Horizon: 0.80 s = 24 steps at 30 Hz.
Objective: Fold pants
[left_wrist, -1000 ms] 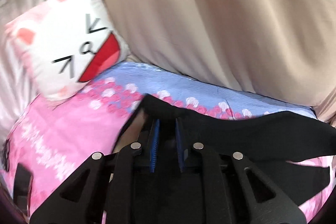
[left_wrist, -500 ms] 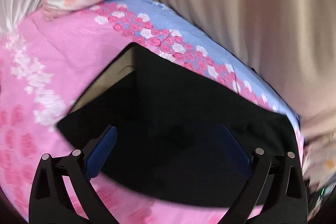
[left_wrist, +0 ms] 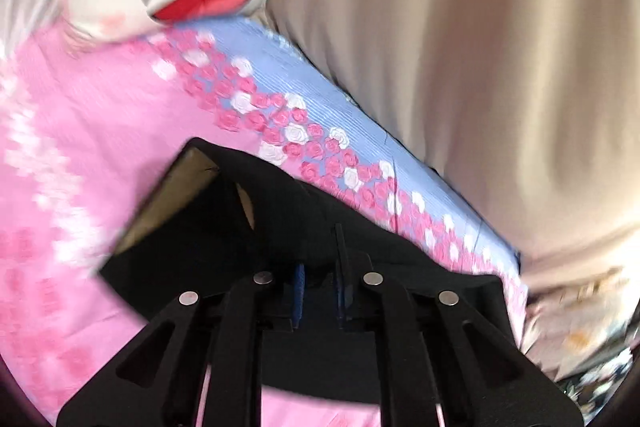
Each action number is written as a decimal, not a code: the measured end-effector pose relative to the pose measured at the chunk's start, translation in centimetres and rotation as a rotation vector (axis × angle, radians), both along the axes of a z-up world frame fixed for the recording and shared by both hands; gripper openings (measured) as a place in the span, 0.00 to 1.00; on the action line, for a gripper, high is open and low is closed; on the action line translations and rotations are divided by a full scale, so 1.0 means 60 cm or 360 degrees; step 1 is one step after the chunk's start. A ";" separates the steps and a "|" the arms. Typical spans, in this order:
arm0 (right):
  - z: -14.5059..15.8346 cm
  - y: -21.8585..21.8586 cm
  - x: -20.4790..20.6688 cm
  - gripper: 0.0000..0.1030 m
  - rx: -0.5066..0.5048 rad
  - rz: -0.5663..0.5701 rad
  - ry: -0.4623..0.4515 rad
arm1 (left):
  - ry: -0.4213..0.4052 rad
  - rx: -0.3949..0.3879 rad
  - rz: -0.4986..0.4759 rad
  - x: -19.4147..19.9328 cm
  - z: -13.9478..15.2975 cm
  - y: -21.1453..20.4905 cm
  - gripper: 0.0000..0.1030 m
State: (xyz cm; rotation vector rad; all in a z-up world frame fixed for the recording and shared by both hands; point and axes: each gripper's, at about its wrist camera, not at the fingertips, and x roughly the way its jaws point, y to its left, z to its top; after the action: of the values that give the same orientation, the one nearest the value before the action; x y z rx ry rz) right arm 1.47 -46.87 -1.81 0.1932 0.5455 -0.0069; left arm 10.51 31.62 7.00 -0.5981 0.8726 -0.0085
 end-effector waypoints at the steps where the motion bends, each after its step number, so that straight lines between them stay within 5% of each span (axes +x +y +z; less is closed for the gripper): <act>1: -0.004 -0.003 -0.005 0.12 -0.0013 -0.0008 0.0012 | 0.0036 0.0066 0.0006 -0.035 0.000 0.007 0.11; 5: -0.049 -0.022 -0.004 0.15 -0.0002 -0.0050 0.0132 | 0.0307 0.0229 0.0126 -0.094 -0.089 0.037 0.19; 8: -0.073 -0.039 -0.004 0.28 0.0056 -0.0100 0.0183 | 0.0553 0.0140 0.0191 -0.106 -0.196 0.064 0.28; 9: -0.072 -0.048 -0.011 0.34 0.0091 -0.0127 0.0166 | 0.0498 0.0128 0.0237 -0.115 -0.197 0.065 0.33; 11: -0.061 -0.063 -0.033 0.51 0.0094 -0.0207 0.0138 | 0.0453 0.0290 0.0291 -0.126 -0.164 0.047 0.38; 13: -0.046 -0.079 -0.069 0.55 0.0073 -0.0282 0.0104 | 0.0361 0.0501 0.0407 -0.142 -0.116 0.024 0.49; 15: -0.035 -0.093 -0.105 0.63 0.0121 -0.0332 0.0069 | 0.0252 0.0655 0.0480 -0.153 -0.071 0.001 0.75; 17: -0.029 -0.104 -0.142 0.69 0.0281 -0.0342 0.0018 | 0.0125 0.0765 0.0540 -0.162 -0.030 -0.023 0.80; 21: -0.050 -0.115 -0.148 0.69 0.0622 -0.0232 0.0018 | 0.0010 0.0801 0.0450 -0.125 -0.007 -0.087 0.84; 24: -0.074 -0.110 -0.093 0.71 0.0652 -0.0212 0.0120 | 0.0018 0.0718 0.0236 -0.084 -0.029 -0.148 0.84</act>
State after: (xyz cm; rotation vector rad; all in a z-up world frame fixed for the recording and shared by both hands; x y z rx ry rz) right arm -4.09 -53.48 -6.26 0.6309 0.6047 -0.0322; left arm 5.49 22.73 5.27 -0.2375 0.8054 0.3188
